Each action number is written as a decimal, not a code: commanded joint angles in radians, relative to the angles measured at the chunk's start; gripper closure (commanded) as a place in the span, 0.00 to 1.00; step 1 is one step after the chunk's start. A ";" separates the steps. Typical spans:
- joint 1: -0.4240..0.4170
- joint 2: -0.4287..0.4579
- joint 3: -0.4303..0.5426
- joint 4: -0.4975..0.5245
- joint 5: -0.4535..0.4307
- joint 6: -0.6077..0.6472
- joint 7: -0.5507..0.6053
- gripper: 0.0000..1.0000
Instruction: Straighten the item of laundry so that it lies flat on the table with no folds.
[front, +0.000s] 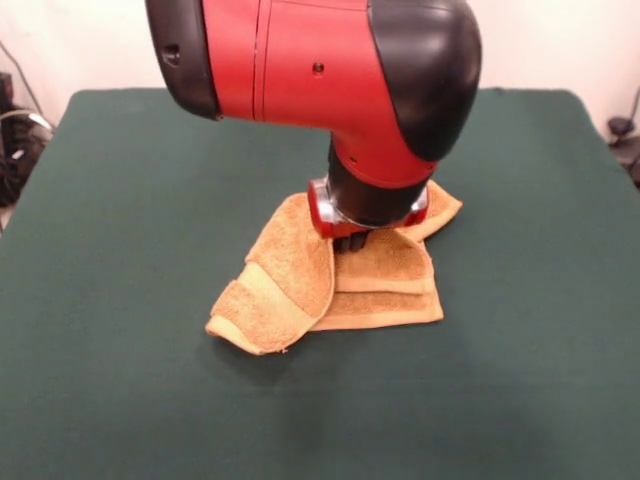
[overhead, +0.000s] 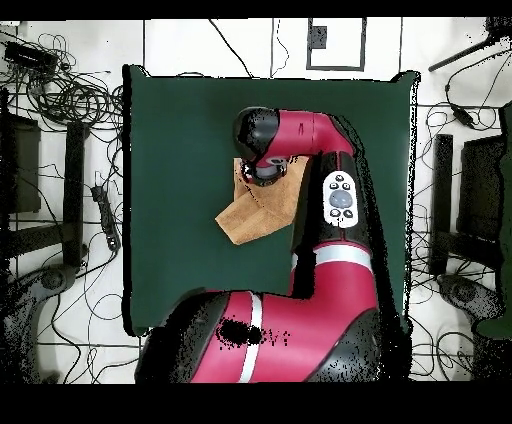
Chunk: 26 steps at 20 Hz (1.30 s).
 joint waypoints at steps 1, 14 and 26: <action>-0.039 -0.141 -0.010 0.341 -0.049 -0.055 -0.057 1.00; -0.314 -0.485 0.053 0.646 -0.134 0.033 -0.371 1.00; -0.586 -0.498 0.142 0.505 -0.270 0.243 -0.666 1.00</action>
